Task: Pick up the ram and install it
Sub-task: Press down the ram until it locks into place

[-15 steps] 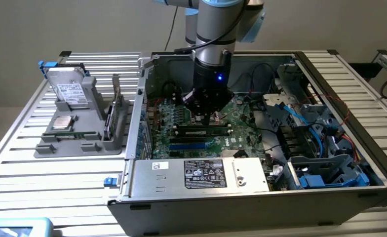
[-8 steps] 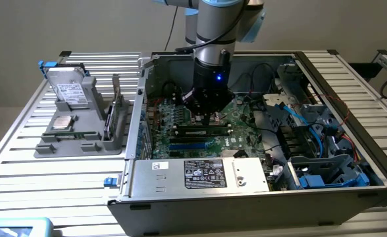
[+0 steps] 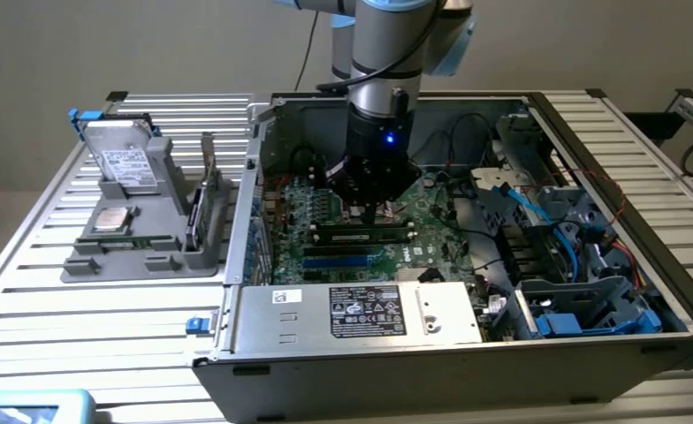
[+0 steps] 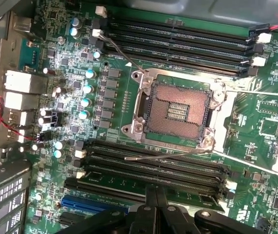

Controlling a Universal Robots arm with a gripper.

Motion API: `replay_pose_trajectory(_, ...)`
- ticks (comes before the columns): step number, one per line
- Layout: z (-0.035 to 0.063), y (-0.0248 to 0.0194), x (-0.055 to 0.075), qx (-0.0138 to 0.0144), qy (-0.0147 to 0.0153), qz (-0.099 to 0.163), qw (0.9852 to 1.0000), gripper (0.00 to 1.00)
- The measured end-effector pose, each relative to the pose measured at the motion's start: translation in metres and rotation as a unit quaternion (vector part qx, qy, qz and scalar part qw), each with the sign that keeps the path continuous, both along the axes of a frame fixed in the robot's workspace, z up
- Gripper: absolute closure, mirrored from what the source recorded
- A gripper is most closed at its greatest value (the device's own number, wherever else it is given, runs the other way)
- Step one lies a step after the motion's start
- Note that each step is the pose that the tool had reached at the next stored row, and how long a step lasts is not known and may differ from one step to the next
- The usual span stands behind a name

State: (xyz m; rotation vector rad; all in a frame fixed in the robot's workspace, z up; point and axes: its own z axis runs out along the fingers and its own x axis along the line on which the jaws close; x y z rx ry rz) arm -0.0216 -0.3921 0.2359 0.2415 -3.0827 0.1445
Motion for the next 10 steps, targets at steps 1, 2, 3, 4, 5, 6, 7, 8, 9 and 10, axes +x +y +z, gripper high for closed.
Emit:
replay_pose_trajectory(1,0.0000,0.0000,0.0000,-0.0005,-0.0003,-0.004,1.0000,0.89)
replay_pose_trajectory(2,0.0001,0.0000,0.0000,-0.0010,-0.0005,-0.008,1.0000,0.89)
replay_pose_trajectory(3,0.0001,0.0000,0.0000,-0.0014,-0.0006,-0.012,0.9999,0.89)
replay_pose_trajectory(4,0.0001,0.0000,-0.0001,-0.0015,-0.0007,-0.015,0.9999,0.89)
replay_pose_trajectory(5,0.0001,0.0000,-0.0001,-0.0015,-0.0008,-0.017,0.9999,0.89)
replay_pose_trajectory(6,0.0001,0.0000,-0.0001,-0.0015,-0.0008,-0.017,0.9999,0.89)
replay_pose_trajectory(7,0.0001,0.0000,0.0000,-0.0015,-0.0008,-0.017,0.9999,0.89)
replay_pose_trajectory(8,0.0001,0.0000,0.0000,-0.0015,-0.0008,-0.017,0.9999,0.89)
replay_pose_trajectory(9,0.0001,0.0000,0.0000,-0.0015,-0.0008,-0.017,0.9999,0.89)
replay_pose_trajectory(10,0.0001,0.0000,0.0000,-0.0015,-0.0008,-0.017,0.9999,0.89)
